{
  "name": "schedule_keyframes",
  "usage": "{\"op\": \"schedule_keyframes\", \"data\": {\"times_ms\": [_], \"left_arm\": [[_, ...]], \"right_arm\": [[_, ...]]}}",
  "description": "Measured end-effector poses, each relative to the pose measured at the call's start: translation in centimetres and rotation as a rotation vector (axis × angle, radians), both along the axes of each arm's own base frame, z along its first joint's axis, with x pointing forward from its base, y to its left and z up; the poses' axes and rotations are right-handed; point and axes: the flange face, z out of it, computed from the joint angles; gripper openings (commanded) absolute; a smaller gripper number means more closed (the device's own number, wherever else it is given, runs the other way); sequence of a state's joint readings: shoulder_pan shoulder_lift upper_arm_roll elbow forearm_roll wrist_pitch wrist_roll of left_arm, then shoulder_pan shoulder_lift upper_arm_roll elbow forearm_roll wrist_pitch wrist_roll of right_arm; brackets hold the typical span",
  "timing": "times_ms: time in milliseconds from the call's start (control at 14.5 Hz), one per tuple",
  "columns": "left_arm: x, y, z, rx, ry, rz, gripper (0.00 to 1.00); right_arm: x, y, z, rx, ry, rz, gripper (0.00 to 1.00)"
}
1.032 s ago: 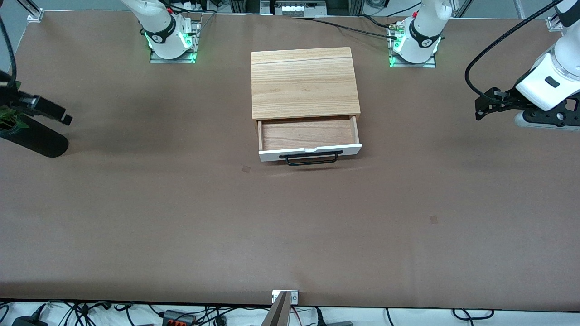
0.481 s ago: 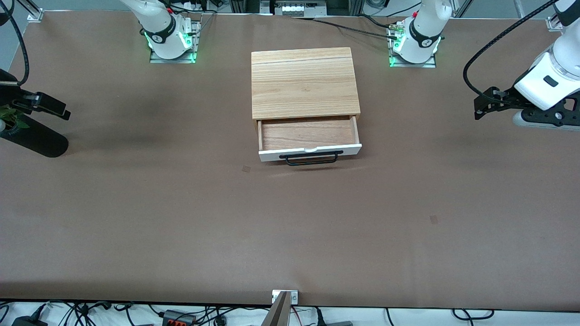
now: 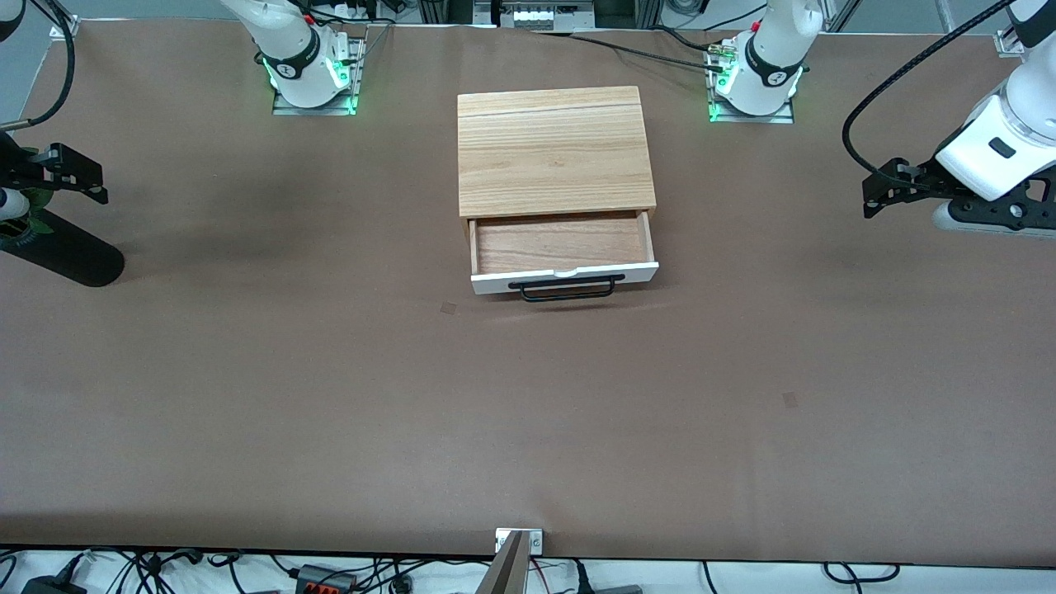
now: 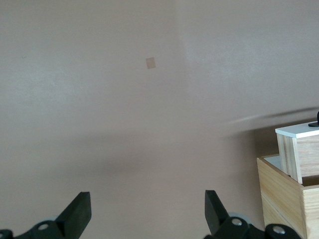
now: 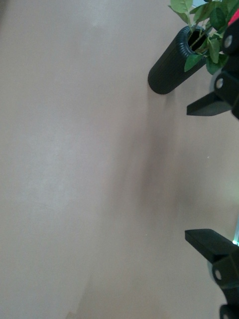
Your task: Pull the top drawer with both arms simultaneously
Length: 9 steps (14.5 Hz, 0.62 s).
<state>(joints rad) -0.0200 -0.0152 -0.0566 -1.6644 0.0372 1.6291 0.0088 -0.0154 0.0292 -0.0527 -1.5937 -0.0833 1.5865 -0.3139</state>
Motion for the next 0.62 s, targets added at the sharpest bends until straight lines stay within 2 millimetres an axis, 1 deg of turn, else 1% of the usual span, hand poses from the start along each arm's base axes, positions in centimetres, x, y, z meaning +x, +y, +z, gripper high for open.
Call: {"op": "schedule_keyframes", "data": {"times_ms": [138, 344, 619], "left_arm": [[0.0, 0.0, 0.0, 0.000, 0.000, 0.000, 1.00], [0.0, 0.0, 0.0, 0.000, 0.001, 0.000, 1.00], [0.0, 0.0, 0.0, 0.000, 0.001, 0.000, 1.00]], "right_arm": [[0.1, 0.4, 0.0, 0.002, -0.012, -0.081, 1.00], [0.2, 1.2, 0.0, 0.000, -0.015, -0.109, 1.00], [0.4, 0.6, -0.6, 0.016, -0.007, -0.139, 1.00]]}}
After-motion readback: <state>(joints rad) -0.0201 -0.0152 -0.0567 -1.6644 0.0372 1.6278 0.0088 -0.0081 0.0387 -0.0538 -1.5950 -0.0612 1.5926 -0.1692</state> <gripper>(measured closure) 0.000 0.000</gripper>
